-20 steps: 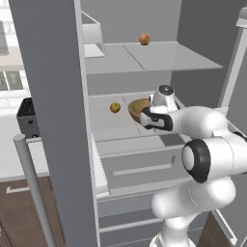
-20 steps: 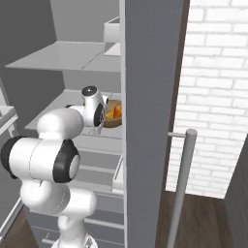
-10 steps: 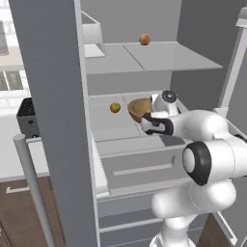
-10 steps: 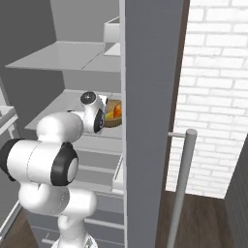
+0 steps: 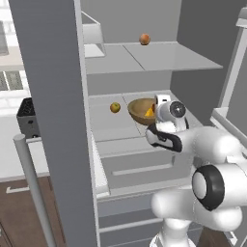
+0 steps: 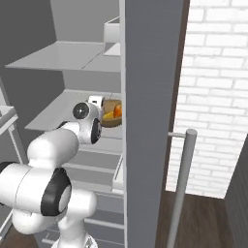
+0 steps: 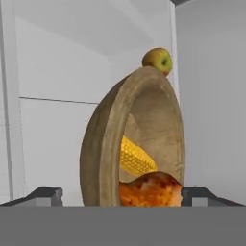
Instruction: Pick the chicken drumstick and corn from their plates and place them in the bowl. Then put the bowl in the fridge.
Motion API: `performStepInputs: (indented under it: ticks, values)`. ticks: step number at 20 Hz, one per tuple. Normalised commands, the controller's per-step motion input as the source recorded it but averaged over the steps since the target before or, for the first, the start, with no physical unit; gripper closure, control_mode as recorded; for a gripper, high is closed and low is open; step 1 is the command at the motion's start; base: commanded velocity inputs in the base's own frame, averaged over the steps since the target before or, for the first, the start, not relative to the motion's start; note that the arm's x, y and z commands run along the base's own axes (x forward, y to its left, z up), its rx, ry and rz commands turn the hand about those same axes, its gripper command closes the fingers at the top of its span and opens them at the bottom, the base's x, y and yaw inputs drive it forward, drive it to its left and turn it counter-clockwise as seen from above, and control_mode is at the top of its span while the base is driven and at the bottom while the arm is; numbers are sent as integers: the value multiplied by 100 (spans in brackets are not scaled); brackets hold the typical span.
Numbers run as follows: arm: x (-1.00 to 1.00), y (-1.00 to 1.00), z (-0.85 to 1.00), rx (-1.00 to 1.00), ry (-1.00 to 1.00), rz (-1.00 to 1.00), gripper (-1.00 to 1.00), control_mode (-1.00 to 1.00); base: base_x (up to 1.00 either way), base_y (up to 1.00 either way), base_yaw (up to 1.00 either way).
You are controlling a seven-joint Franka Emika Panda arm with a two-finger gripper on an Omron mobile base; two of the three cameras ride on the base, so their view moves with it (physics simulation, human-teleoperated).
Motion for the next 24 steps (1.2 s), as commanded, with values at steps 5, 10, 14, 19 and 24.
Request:
performStepInputs:
  ticks: [5,10,14,19,24]
  values:
    - [-52,1,54,0,-13,0,-100,-100,0,0,0]
    - [-59,3,60,0,-8,0,-100,-100,0,0,0]
    - [-41,14,71,-1,10,0,-100,-100,0,0,0]
    - [-50,1,42,0,30,0,-100,-100,0,0,0]
    - [-58,3,22,0,33,0,-100,-100,0,0,0]
